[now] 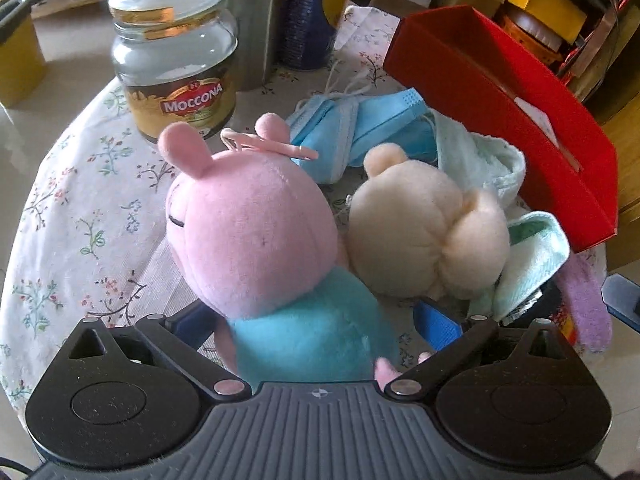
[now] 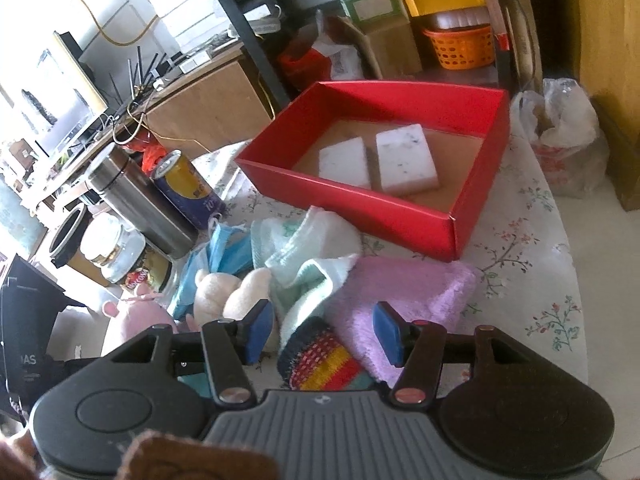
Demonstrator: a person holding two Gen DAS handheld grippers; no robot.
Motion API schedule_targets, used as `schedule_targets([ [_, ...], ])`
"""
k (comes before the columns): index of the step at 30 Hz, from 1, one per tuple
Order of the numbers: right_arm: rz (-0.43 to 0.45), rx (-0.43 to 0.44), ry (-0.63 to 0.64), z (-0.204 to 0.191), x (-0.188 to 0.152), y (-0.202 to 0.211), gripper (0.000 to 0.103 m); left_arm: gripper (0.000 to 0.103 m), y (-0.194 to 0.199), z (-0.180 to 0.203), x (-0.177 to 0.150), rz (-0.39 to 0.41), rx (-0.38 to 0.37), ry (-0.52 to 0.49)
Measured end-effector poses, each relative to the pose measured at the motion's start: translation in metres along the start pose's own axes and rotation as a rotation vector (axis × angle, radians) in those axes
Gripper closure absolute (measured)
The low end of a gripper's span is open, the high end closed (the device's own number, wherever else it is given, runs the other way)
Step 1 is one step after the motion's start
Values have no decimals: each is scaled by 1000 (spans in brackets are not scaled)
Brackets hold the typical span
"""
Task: Organize soft objects
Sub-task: 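Grasp the pink pig plush with the left tool, then lift the pig plush with the left tool while the right tool reaches the cream bear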
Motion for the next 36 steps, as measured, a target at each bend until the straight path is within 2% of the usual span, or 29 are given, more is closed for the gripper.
schedule_targets([
  [5,-58,-9,7,2,-10,-12,75,6,-10,-5,-3,-10,-2,22],
  [8,-84,-10,35,-3,-15,-18,69,7,-13,-6,-7,-26,-21,30],
  [10,-91,-18,73,-9,-16,-23,64,12,-12,-7,-8,-24,-32,31],
  [13,-99,-38,126,-16,-18,-27,62,22,-1,-13,-10,-4,-39,5],
  [15,-89,-30,129,-16,-14,-23,62,24,3,-15,-12,-7,-89,-1],
  [18,-37,-15,66,-3,3,-7,62,25,9,-23,-18,-4,-126,-13],
  [23,-7,-95,13,33,14,4,62,25,28,-33,-25,-28,-261,35],
  [28,-72,42,-37,19,0,3,62,25,54,-41,-24,12,-311,34],
  [31,-66,73,-51,13,1,4,62,25,69,-36,-22,36,-360,27],
  [34,-32,-26,-52,26,9,-1,62,25,76,-30,-21,39,-389,22],
  [36,-44,-96,-81,40,10,-10,62,24,76,-25,-20,38,-395,8],
])
Point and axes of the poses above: each gripper's, at about its wrist camera, not at the fingertips, and y roughly against the way its jaws point, z to its right, x to its top, the point moved 9 cm from there along -y, roughly the way its jaws point, and after that the axes turned 2 degrees about z, right-handed, at the moved point
